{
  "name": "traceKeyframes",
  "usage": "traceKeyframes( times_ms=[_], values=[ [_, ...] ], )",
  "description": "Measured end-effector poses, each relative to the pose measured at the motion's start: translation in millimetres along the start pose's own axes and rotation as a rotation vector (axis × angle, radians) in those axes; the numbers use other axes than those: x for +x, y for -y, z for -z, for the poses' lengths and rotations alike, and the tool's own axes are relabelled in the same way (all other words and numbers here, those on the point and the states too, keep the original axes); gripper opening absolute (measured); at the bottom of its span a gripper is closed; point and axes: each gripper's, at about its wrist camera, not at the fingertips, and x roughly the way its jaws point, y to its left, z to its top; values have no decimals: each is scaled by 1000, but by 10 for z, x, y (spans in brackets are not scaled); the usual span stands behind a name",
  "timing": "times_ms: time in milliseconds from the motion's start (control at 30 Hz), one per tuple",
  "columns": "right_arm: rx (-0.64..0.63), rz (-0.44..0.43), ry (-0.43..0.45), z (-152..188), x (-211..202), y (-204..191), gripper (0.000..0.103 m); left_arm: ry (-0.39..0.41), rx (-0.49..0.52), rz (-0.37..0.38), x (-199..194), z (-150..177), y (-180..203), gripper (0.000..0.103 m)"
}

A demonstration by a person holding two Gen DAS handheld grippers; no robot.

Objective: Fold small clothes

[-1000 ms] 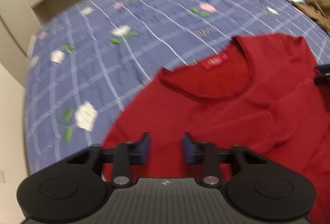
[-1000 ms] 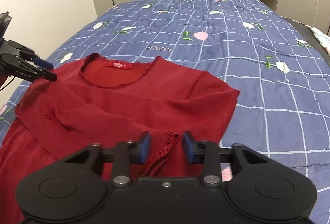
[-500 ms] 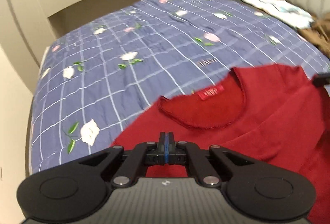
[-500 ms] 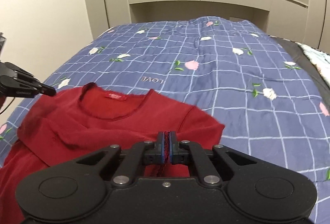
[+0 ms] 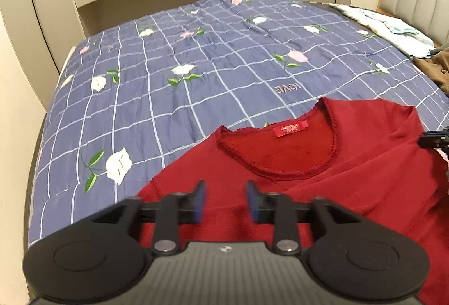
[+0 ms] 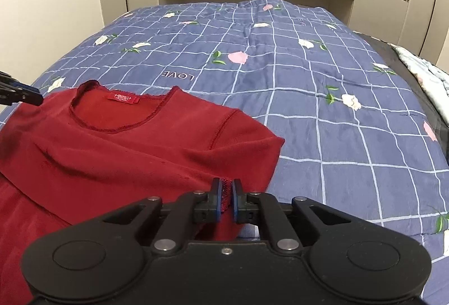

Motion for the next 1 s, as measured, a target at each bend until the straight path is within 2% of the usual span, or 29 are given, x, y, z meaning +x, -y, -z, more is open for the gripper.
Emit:
traceKeyframes(
  times_ms=[67,100,133,167,200,233,267,300,367,433,533,633,733,833,900,1000],
  values=[
    [9,10,-5,-13,10,0,10,0,24,-31,5,40,73,59],
    [9,25,-1,-23,-6,-9,15,-12,36,-52,28,58,104,59],
    [-1,44,12,-34,-30,-30,26,-41,47,-88,86,83,132,60],
    [-16,52,32,-37,-64,-61,32,-69,51,-119,146,109,145,64],
    [-29,51,51,-38,-93,-92,36,-99,51,-152,212,139,157,72],
    [-42,36,60,-39,-111,-132,49,-135,49,-200,305,171,156,77],
    [-55,21,58,-33,-106,-170,64,-141,38,-241,346,190,158,91],
    [-71,15,54,-19,-93,-209,68,-130,13,-276,360,201,141,98],
    [-125,42,33,42,-21,-300,70,-126,-37,-315,383,204,99,99],
    [-170,84,12,133,74,-343,75,-131,-72,-309,370,212,50,99],
    [-134,87,31,148,-13,-312,76,-133,-97,-327,252,222,23,99],
    [-141,107,52,175,-129,-307,84,-129,-101,-353,137,312,25,102],
    [-179,129,-12,239,-47,-302,88,-157,-121,-382,127,393,4,102],
    [-129,99,-15,269,-62,-218,89,-170,-194,-387,52,435,-39,102],
    [-119,96,12,272,-184,-224,89,-184,-244,-385,-43,460,-62,102],
    [-134,40,83,347,-480,-270,99,-185,-281,-371,-262,527,-62,102]
  ],
)
